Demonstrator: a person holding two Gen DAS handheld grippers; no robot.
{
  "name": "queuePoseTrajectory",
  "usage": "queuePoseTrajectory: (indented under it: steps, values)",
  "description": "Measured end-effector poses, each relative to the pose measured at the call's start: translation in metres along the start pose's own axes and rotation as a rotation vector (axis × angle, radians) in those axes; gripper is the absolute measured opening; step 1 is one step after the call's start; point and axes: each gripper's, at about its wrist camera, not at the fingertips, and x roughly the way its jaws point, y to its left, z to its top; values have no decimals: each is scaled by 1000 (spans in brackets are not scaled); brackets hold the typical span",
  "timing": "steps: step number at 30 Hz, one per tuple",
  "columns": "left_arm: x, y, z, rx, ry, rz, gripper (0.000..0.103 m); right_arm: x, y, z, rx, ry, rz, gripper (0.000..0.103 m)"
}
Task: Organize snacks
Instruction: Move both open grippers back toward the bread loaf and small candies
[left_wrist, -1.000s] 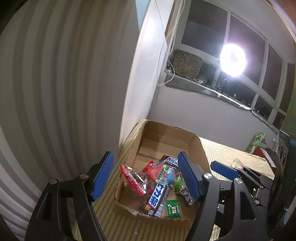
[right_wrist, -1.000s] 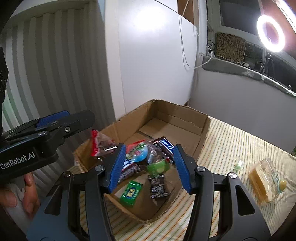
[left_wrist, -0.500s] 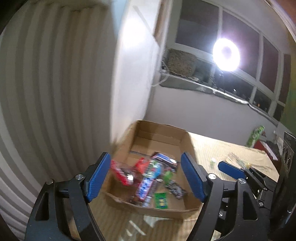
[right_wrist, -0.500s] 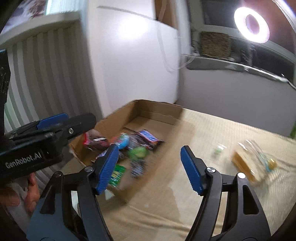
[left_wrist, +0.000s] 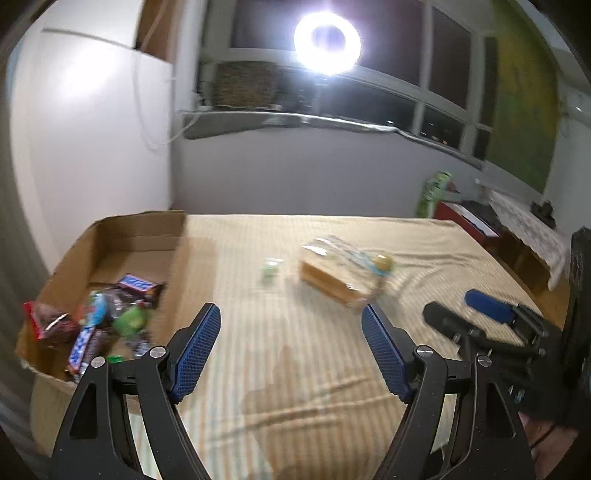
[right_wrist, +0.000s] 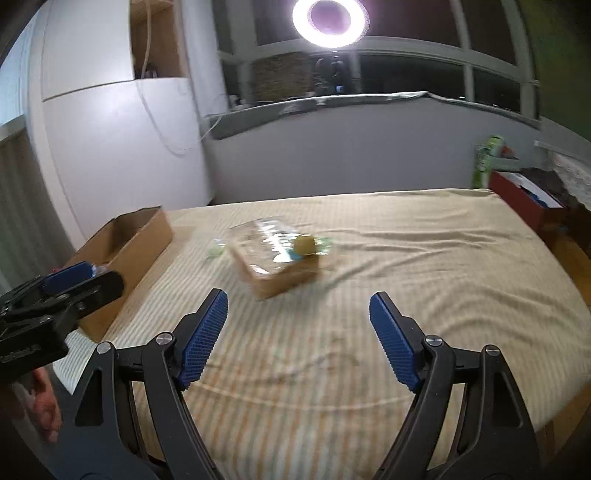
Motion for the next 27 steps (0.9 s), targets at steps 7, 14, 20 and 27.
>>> queuePoseTrajectory:
  steps: [7, 14, 20, 27]
  values:
    - [-14, 12, 5, -31, -21, 15, 79, -15, 16, 6, -34, -25, -2, 82]
    - [-24, 15, 5, -40, -46, 20, 79, -19, 22, 8, -54, -25, 0, 82]
    - [-6, 9, 4, -33, -15, 14, 79, 2, 9, 7, -40, 2, -6, 82]
    - [47, 7, 12, -40, 43, 28, 79, 51, -12, 17, -22, 54, -10, 82]
